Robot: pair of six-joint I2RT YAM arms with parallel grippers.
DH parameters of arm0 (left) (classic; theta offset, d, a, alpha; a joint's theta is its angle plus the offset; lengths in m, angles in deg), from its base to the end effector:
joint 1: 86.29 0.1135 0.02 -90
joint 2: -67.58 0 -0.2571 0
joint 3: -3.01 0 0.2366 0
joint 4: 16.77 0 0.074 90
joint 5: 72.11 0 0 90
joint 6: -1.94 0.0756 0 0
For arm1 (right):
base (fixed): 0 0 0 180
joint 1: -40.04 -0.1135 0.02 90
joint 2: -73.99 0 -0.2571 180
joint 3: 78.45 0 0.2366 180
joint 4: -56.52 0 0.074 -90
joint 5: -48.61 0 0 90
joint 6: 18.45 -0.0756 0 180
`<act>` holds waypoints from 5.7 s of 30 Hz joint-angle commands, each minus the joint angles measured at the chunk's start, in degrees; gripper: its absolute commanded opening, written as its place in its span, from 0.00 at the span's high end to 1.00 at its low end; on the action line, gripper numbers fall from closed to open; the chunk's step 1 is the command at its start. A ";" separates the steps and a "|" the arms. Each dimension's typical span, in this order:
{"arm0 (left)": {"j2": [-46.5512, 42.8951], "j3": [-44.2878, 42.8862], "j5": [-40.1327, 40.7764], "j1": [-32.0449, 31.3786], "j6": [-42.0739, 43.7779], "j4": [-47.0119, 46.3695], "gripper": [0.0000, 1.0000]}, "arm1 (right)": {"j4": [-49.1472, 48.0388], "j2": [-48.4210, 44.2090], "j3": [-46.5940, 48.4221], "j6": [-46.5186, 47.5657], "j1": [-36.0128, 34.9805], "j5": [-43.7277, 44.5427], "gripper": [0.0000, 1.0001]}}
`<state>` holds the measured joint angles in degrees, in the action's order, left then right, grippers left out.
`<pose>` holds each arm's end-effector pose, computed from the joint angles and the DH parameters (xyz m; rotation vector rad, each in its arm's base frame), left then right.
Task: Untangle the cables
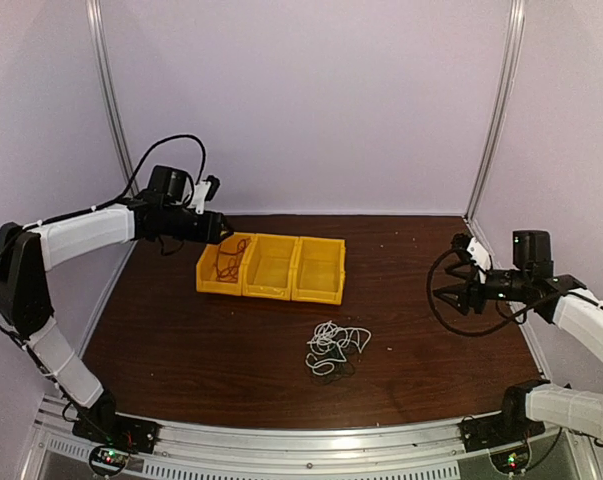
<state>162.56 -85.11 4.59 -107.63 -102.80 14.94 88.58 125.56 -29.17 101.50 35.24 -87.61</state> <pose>0.3594 -0.1591 0.2494 0.2599 2.2767 -0.5948 0.1956 0.0712 0.2342 -1.0127 1.7492 0.5947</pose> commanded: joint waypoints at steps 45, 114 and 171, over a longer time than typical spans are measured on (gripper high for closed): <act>0.82 36.35 25.53 -48.02 -1.06 -73.63 0.43 | 30.87 45.14 37.24 2.54 -26.41 -9.43 1.00; 13.52 27.40 13.98 -47.40 6.19 -83.87 0.48 | 8.80 16.51 46.26 -16.43 -10.57 -16.13 1.00; 2.70 9.62 5.88 -34.34 1.45 -58.17 1.00 | 5.26 20.90 13.06 5.89 -22.98 -3.73 0.07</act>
<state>167.98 -76.11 4.02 -142.82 -97.12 -44.01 91.09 143.18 -13.36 95.53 17.63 -98.36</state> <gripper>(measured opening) 0.009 0.900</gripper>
